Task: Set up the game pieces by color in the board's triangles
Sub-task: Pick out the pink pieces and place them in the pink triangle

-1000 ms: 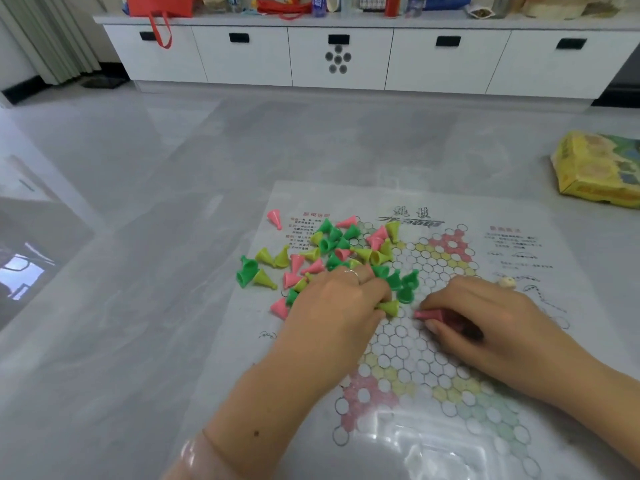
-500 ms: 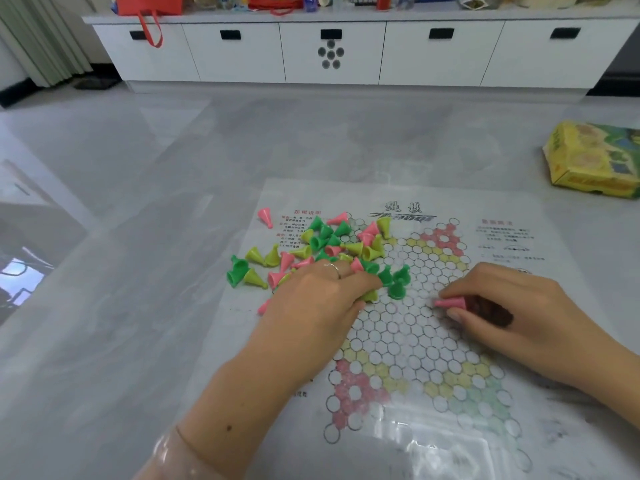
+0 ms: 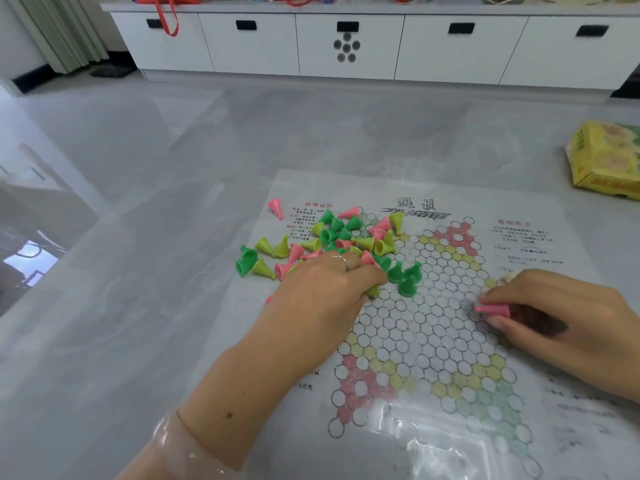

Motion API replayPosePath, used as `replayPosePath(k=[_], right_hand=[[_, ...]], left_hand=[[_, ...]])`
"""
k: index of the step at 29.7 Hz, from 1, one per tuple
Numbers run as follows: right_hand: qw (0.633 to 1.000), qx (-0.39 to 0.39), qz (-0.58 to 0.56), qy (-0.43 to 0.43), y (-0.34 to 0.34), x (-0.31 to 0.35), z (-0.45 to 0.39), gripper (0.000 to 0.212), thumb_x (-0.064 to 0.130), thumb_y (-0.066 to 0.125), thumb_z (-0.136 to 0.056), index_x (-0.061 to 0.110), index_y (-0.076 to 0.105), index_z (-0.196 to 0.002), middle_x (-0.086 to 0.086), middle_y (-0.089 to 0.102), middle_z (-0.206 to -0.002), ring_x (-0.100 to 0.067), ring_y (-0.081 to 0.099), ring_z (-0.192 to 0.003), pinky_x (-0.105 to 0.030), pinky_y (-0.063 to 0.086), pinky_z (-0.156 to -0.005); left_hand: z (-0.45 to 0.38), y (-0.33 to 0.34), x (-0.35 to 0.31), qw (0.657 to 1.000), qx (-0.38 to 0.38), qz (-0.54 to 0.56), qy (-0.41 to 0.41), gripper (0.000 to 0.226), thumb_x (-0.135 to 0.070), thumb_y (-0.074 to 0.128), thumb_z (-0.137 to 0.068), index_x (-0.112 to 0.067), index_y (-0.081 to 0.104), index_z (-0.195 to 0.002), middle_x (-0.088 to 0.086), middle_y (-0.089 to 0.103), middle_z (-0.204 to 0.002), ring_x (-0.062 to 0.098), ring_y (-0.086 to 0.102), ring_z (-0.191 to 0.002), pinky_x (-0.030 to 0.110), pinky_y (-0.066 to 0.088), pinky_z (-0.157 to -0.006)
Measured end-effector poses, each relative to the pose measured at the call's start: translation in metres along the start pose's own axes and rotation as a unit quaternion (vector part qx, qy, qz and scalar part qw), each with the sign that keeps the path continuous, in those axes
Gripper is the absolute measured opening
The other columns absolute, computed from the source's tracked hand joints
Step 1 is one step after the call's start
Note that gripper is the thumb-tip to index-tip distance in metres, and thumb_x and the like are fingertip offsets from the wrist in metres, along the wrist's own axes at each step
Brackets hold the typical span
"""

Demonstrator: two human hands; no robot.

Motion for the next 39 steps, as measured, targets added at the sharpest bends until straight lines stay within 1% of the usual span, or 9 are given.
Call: replayPosePath(k=[11, 16, 20, 23, 27, 30, 33, 35, 39], right_hand=[[1.000, 0.012, -0.013, 0.005, -0.001, 0.002, -0.003, 0.022, 0.037, 0.055, -0.081, 0.027, 0.067, -0.096, 0.014, 0.065, -0.083, -0.001, 0.058, -0.074, -0.019, 0.047, -0.062], [0.999, 0.016, -0.003, 0.034, 0.003, 0.006, -0.006, 0.026, 0.040, 0.053, -0.082, 0.023, 0.069, -0.096, 0.014, 0.064, -0.081, 0.000, 0.055, -0.072, -0.012, 0.044, -0.063], [0.998, 0.028, 0.027, 0.058, 0.015, 0.020, -0.008, 0.026, 0.041, 0.050, -0.083, 0.026, 0.066, -0.096, 0.015, 0.063, -0.083, -0.001, 0.054, -0.077, -0.010, 0.042, -0.067], [0.995, 0.033, 0.053, 0.083, 0.021, 0.027, -0.010, 0.019, 0.033, 0.056, -0.082, 0.024, 0.066, -0.096, 0.012, 0.060, -0.082, -0.005, 0.051, -0.075, -0.007, 0.039, -0.067], [0.983, -0.020, 0.053, 0.174, 0.025, 0.036, -0.007, 0.015, 0.022, 0.063, -0.083, 0.021, 0.067, -0.098, 0.013, 0.057, -0.085, -0.004, 0.051, -0.076, -0.007, 0.035, -0.065], [0.969, -0.052, 0.046, 0.237, 0.032, 0.045, -0.007, 0.014, 0.024, 0.060, -0.086, 0.022, 0.065, -0.099, 0.009, 0.061, -0.089, -0.009, 0.054, -0.080, -0.006, 0.034, -0.068], [0.955, -0.101, 0.022, 0.277, 0.030, 0.059, -0.008, 0.012, 0.023, 0.060, -0.087, 0.023, 0.065, -0.097, 0.012, 0.061, -0.085, -0.001, 0.050, -0.074, -0.006, 0.035, -0.066], [0.947, -0.139, -0.006, 0.289, 0.028, 0.069, -0.005, 0.012, 0.018, 0.059, -0.087, 0.022, 0.064, -0.096, 0.012, 0.061, -0.082, 0.001, 0.051, -0.073, -0.007, 0.037, -0.065], [0.942, -0.132, -0.035, 0.306, 0.030, 0.075, -0.001, 0.013, 0.015, 0.056, -0.088, 0.021, 0.061, -0.099, 0.013, 0.062, -0.085, 0.001, 0.055, -0.076, -0.006, 0.039, -0.063]], left_hand=[[-0.002, 0.007, -0.003, 1.000, 0.009, -0.015, 0.008, 0.040, 0.007, 0.068, -0.066, -0.014, 0.069, -0.100, 0.000, 0.070, -0.084, 0.023, 0.066, -0.077, 0.038, 0.056, -0.055], [-0.001, 0.003, -0.006, 1.000, 0.019, 0.011, 0.004, 0.031, -0.001, 0.057, -0.075, -0.011, 0.068, -0.103, 0.004, 0.071, -0.089, 0.025, 0.066, -0.079, 0.043, 0.056, -0.057], [0.000, 0.001, -0.012, 0.999, 0.023, 0.034, -0.010, 0.032, 0.000, 0.054, -0.084, -0.011, 0.065, -0.112, 0.006, 0.068, -0.101, 0.027, 0.064, -0.091, 0.044, 0.055, -0.071], [0.001, 0.000, -0.017, 0.998, 0.037, 0.054, -0.021, 0.033, -0.003, 0.050, -0.089, -0.012, 0.061, -0.119, 0.003, 0.065, -0.111, 0.021, 0.059, -0.102, 0.036, 0.048, -0.085], [0.002, -0.002, -0.021, 0.995, 0.068, 0.067, -0.023, 0.035, -0.009, 0.049, -0.091, -0.017, 0.057, -0.124, -0.003, 0.063, -0.118, 0.011, 0.055, -0.107, 0.016, 0.037, -0.089], [0.003, -0.002, -0.025, 0.995, 0.075, 0.070, -0.020, 0.033, -0.012, 0.051, -0.091, -0.016, 0.058, -0.122, -0.001, 0.065, -0.113, 0.013, 0.057, -0.103, 0.026, 0.043, -0.092], [0.005, 0.000, -0.029, 0.995, 0.079, 0.061, -0.018, 0.029, -0.016, 0.053, -0.090, -0.017, 0.060, -0.118, 0.001, 0.066, -0.107, 0.015, 0.058, -0.098, 0.036, 0.047, -0.087], [0.006, 0.001, -0.030, 0.995, 0.075, 0.060, -0.019, 0.028, -0.018, 0.053, -0.090, -0.016, 0.061, -0.117, 0.002, 0.066, -0.107, 0.017, 0.058, -0.099, 0.037, 0.048, -0.086], [0.010, -0.002, -0.030, 0.995, 0.072, 0.064, -0.033, 0.027, -0.016, 0.053, -0.090, -0.015, 0.061, -0.116, 0.003, 0.066, -0.108, 0.017, 0.059, -0.099, 0.033, 0.047, -0.087]])
Point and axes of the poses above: each hand's wrist, its own z-axis away from the middle knuckle, its own y-axis out of the palm, x = y × z, the point moved 4 cm from there along -z, towards the middle knuckle
